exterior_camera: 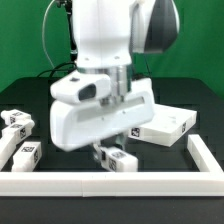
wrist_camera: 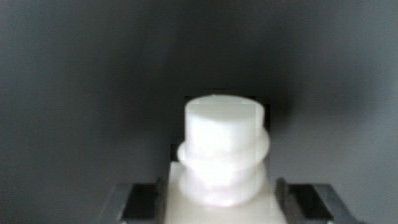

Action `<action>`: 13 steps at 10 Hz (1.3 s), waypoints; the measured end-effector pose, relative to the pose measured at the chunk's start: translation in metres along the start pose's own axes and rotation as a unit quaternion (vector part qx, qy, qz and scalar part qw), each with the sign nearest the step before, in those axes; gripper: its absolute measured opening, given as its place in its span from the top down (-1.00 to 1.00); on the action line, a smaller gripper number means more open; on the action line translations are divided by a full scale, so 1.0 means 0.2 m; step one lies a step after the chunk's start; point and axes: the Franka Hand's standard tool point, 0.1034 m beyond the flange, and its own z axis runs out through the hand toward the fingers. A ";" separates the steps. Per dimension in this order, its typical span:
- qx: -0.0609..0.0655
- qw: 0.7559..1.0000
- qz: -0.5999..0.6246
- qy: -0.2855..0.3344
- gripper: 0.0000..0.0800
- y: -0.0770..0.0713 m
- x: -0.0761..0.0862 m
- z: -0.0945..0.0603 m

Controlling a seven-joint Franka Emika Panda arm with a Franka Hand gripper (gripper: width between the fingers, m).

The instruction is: Assemble one leg

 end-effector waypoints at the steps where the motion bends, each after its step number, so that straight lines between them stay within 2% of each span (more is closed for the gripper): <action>1: -0.005 1.000 0.016 -0.005 0.28 -0.01 -0.12 -0.03; 2: -0.012 0.999 0.030 -0.008 0.28 0.01 -0.23 -0.04; 3: -0.004 0.997 0.076 -0.018 0.28 -0.01 -0.29 -0.04; 7: -0.003 0.998 0.066 -0.017 0.28 -0.02 -0.27 -0.03; 8: -0.005 0.997 0.072 -0.013 0.28 0.00 -0.29 -0.03; 9: -0.008 0.994 0.111 -0.007 0.28 0.04 -0.41 -0.02; 10: -0.003 0.988 0.152 -0.012 0.28 0.04 -0.52 0.01; 11: 0.002 0.985 0.172 -0.017 0.28 0.02 -0.56 0.03; 13: 0.005 0.982 0.190 -0.015 0.28 0.00 -0.53 0.04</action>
Offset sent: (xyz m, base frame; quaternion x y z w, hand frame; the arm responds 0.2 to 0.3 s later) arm 0.0000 0.0000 0.0000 0.0000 0.0000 0.0000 1.0000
